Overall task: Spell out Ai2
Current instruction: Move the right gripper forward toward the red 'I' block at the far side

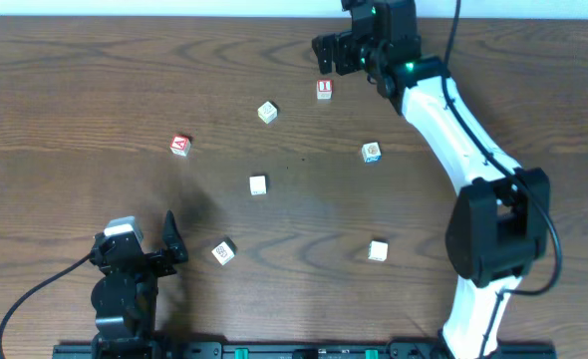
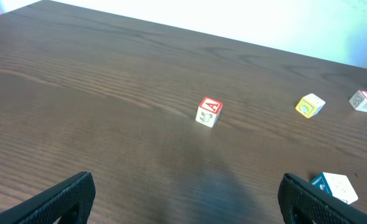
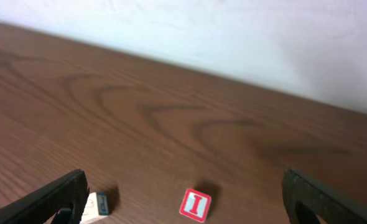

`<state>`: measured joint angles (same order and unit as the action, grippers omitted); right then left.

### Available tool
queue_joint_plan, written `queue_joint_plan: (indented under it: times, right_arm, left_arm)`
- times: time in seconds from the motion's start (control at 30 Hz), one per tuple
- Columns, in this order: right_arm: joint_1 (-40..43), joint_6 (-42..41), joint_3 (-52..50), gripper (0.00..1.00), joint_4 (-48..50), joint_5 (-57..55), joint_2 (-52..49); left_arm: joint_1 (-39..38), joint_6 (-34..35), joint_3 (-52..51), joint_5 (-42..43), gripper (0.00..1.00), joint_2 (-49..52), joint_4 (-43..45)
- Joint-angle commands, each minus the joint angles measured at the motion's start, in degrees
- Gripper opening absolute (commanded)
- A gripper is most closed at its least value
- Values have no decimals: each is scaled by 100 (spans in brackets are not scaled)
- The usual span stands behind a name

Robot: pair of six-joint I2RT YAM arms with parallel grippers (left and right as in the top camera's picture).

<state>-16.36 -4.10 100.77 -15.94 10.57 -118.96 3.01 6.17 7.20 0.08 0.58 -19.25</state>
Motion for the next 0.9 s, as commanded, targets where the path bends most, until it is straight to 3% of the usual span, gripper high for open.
queue_joint_plan:
  times: [0.0, 0.43, 0.87]
  right_arm:
    - [-120, -11, 610, 99, -111, -221, -350]
    - [-129, -168, 1923, 99, -599, -651, -1565]
    - [-201, -358, 1976, 99, -1220, -647, -2059]
  left_arm:
    - [24, -31, -127, 59, 95, -33, -44]
    - [24, -31, -127, 61, 95, -33, -42]
    - [24, -31, -127, 61, 95, -33, -42]
